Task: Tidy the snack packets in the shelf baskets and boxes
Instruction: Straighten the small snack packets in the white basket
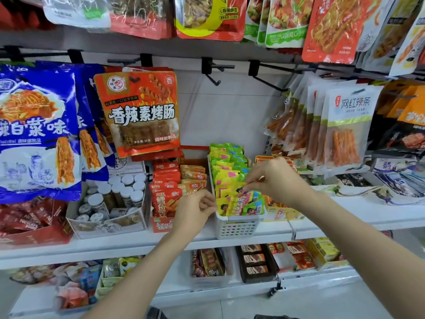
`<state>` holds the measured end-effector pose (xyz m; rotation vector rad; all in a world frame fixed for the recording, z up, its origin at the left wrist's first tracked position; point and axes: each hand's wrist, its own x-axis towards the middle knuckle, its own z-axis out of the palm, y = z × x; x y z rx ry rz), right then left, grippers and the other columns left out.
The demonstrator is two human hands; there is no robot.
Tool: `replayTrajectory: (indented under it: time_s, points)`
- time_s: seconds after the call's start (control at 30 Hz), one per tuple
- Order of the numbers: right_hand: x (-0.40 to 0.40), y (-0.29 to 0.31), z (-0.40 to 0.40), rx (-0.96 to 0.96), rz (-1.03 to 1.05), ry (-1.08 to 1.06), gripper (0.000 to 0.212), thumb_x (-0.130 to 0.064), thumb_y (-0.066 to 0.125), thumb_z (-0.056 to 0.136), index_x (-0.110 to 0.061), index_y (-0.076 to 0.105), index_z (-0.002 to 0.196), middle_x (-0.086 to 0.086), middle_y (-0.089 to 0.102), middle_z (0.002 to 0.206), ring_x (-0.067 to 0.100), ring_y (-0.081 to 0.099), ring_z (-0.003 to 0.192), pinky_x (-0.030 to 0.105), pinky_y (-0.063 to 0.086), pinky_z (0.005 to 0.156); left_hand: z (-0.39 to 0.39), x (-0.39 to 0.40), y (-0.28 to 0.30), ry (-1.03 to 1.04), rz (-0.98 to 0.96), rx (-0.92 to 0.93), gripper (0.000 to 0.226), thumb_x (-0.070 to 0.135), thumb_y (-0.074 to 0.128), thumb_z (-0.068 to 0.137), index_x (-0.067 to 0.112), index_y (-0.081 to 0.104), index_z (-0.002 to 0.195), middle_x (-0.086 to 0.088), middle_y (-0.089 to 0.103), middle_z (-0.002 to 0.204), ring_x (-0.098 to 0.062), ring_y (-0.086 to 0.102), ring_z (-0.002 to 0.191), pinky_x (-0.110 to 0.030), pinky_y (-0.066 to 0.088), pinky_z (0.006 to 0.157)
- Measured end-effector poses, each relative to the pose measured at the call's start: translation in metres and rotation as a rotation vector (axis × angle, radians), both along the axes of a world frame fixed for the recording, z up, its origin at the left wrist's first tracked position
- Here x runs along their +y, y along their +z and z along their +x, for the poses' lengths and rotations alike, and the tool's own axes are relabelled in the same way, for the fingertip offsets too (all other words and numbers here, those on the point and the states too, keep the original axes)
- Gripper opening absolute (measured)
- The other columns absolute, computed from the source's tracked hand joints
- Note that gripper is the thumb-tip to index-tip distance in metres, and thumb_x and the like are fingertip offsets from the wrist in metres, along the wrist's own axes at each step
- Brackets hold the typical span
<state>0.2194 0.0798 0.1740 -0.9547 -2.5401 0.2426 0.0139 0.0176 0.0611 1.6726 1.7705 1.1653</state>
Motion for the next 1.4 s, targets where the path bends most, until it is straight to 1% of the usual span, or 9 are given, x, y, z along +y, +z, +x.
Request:
replayTrajectory:
  time_s: [0.2, 0.37, 0.53, 0.67, 0.83, 0.97, 1.07, 1.2, 1.4]
  points:
    - [-0.005, -0.034, -0.016, -0.007, -0.084, -0.077, 0.021, -0.029, 0.083, 0.073, -0.015, 0.080, 0.089, 0.002, 0.075, 0.088, 0.017, 0.067, 0.079, 0.035, 0.050, 0.090, -0.002, 0.004, 0.005, -0.008, 0.003, 0.060, 0.008, 0.019, 0.076, 0.084, 0.021, 0.075, 0.092, 0.018, 0.066, 0.082, 0.014, 0.060, 0.071, -0.003, 0.045, 0.064]
    - [-0.009, -0.060, -0.019, 0.020, -0.069, -0.170, 0.024, -0.038, 0.080, 0.076, -0.021, 0.080, 0.094, -0.002, 0.076, 0.092, 0.017, 0.069, 0.083, 0.032, 0.053, 0.074, 0.002, 0.011, 0.004, -0.035, -0.033, 0.007, 0.006, 0.017, 0.073, 0.087, 0.021, 0.073, 0.082, 0.006, 0.073, 0.077, -0.018, 0.069, 0.067, -0.037, 0.058, 0.061]
    - [-0.002, -0.072, -0.013, 0.066, -0.004, -0.193, 0.025, -0.042, 0.082, 0.070, -0.024, 0.081, 0.087, -0.005, 0.076, 0.083, 0.012, 0.066, 0.080, 0.033, 0.049, 0.084, -0.002, 0.025, 0.006, -0.065, 0.042, -0.109, 0.007, 0.014, 0.071, 0.088, 0.018, 0.071, 0.083, 0.010, 0.070, 0.081, 0.001, 0.063, 0.073, -0.016, 0.051, 0.069]
    - [0.007, -0.071, -0.003, 0.454, -0.155, -0.283, 0.028, -0.055, 0.076, 0.069, -0.033, 0.078, 0.086, -0.024, 0.071, 0.077, 0.000, 0.064, 0.069, 0.009, 0.046, 0.063, -0.005, 0.038, 0.020, -0.142, 0.077, -0.107, 0.005, 0.012, 0.070, 0.089, 0.014, 0.070, 0.085, 0.007, 0.071, 0.086, -0.002, 0.064, 0.080, -0.014, 0.051, 0.075]
    - [0.028, -0.055, -0.002, 0.464, -0.340, -0.326, 0.048, -0.057, 0.067, 0.072, -0.025, 0.074, 0.107, -0.017, 0.073, 0.093, 0.001, 0.067, 0.078, 0.020, 0.054, 0.070, -0.003, 0.047, 0.055, -0.186, 0.175, -0.116, 0.013, 0.008, 0.066, 0.091, 0.017, 0.063, 0.084, 0.002, 0.068, 0.080, -0.010, 0.064, 0.076, -0.017, 0.050, 0.072]
    - [0.030, -0.043, -0.016, 0.644, -0.386, -0.216, 0.033, -0.045, 0.068, 0.082, -0.014, 0.077, 0.082, 0.016, 0.067, 0.072, 0.013, 0.053, 0.064, 0.039, 0.045, 0.062, 0.002, 0.058, 0.077, -0.177, 0.154, -0.131, 0.010, 0.017, 0.066, 0.093, 0.020, 0.061, 0.084, 0.006, 0.067, 0.080, -0.006, 0.063, 0.073, -0.016, 0.047, 0.070]
    - [0.033, -0.025, -0.015, 0.860, -0.462, -0.299, 0.023, -0.039, 0.072, 0.083, -0.022, 0.075, 0.068, 0.000, 0.059, 0.060, 0.010, 0.050, 0.060, 0.031, 0.044, 0.058, 0.005, 0.053, 0.075, -0.234, 0.008, -0.408, 0.007, 0.018, 0.065, 0.093, 0.021, 0.059, 0.093, 0.006, 0.068, 0.086, 0.003, 0.062, 0.075, -0.011, 0.047, 0.074]
    - [0.043, 0.013, -0.010, 1.104, -0.514, -0.374, 0.023, -0.031, 0.075, 0.084, -0.008, 0.078, 0.085, 0.007, 0.065, 0.072, 0.013, 0.055, 0.066, 0.031, 0.051, 0.065, 0.008, 0.039, 0.066, -0.263, -0.122, -0.419, 0.009, 0.007, 0.067, 0.089, 0.009, 0.059, 0.093, -0.003, 0.064, 0.080, -0.012, 0.061, 0.079, -0.022, 0.052, 0.077]
    - [0.046, 0.034, -0.003, 1.092, -0.536, -0.489, 0.028, -0.025, 0.077, 0.083, -0.005, 0.075, 0.104, -0.004, 0.071, 0.074, -0.004, 0.054, 0.050, 0.014, 0.045, 0.053, 0.015, 0.021, 0.070, -0.218, -0.179, -0.643, 0.009, 0.010, 0.065, 0.091, 0.003, 0.061, 0.088, 0.002, 0.066, 0.067, -0.015, 0.068, 0.059, -0.025, 0.060, 0.064]
